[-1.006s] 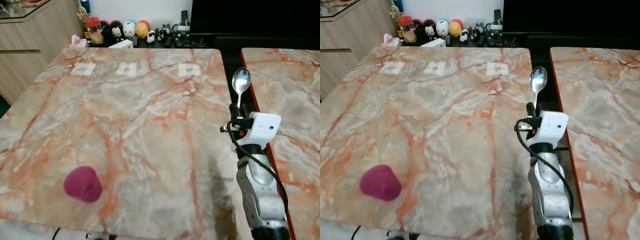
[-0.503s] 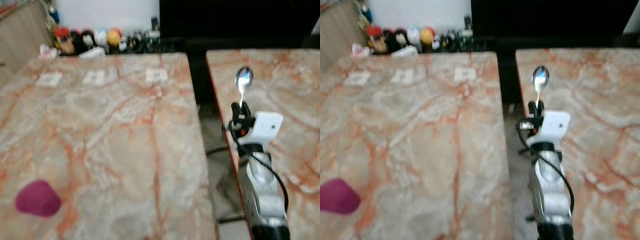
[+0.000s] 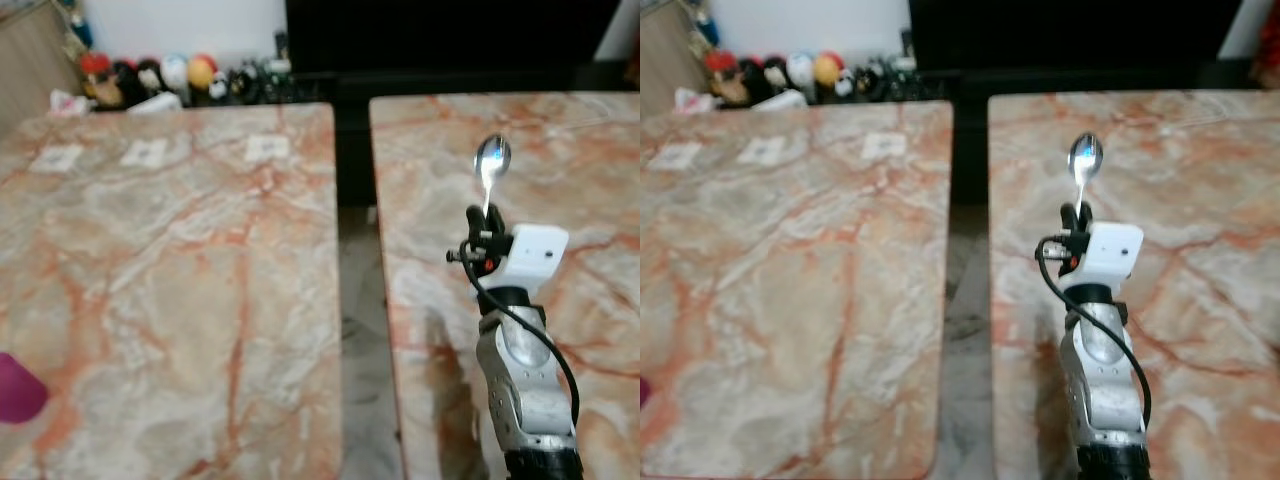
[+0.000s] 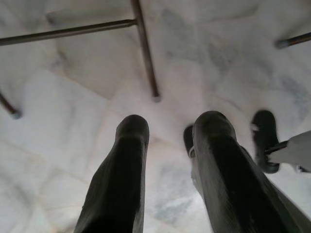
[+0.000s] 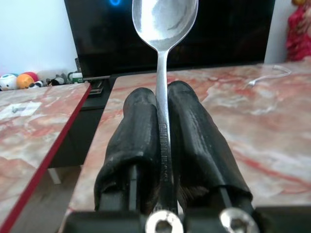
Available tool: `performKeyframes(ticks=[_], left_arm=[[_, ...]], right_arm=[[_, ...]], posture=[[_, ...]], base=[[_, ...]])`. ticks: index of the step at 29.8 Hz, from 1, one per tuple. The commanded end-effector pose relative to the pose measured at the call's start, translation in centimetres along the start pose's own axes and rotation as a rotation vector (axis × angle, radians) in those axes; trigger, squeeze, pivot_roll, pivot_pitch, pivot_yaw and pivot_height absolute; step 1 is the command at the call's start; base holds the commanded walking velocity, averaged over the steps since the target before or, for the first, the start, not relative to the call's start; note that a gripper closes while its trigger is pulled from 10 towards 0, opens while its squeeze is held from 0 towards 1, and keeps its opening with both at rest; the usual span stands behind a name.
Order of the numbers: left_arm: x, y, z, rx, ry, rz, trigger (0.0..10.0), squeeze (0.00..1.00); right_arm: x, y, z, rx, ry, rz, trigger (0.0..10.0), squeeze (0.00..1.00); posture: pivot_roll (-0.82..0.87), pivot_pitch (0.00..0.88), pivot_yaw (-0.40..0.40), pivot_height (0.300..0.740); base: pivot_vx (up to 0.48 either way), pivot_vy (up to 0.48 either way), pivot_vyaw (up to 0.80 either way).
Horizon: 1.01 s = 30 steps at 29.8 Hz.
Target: Setting the table
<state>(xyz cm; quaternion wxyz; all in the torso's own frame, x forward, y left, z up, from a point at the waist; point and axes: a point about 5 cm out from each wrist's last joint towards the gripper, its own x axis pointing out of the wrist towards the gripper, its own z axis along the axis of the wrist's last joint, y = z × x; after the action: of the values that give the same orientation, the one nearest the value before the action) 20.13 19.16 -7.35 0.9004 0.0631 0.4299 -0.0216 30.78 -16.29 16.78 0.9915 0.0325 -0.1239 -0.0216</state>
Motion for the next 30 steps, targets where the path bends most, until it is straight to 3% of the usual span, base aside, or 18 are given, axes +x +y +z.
performKeyframes(ticks=[1, 21, 30], left_arm=[[-0.2, 0.3, -0.8, 0.017, 0.032, 0.003, 10.0, 0.00], [-0.1, 0.1, -0.5, 0.022, 0.018, -0.003, 10.0, 0.00], [-0.1, 0.2, -0.4, 0.022, 0.016, -0.001, 10.0, 0.00]], right_arm=[[0.0, 0.4, 0.5, -0.002, -0.023, 0.013, 10.0, 0.00], [0.1, 0.5, 1.0, -0.012, -0.048, 0.018, 10.0, 0.00], [0.3, 1.1, 3.4, -0.016, -0.170, 0.033, 10.0, 0.00]], posture=[[-0.15, 0.118, 0.054, 0.740], [-0.15, 0.133, 0.055, 0.740], [-0.15, 0.135, 0.056, 0.740]], base=[[0.000, -0.405, 0.00], [0.000, -0.405, 0.00], [0.000, -0.372, 0.00]])
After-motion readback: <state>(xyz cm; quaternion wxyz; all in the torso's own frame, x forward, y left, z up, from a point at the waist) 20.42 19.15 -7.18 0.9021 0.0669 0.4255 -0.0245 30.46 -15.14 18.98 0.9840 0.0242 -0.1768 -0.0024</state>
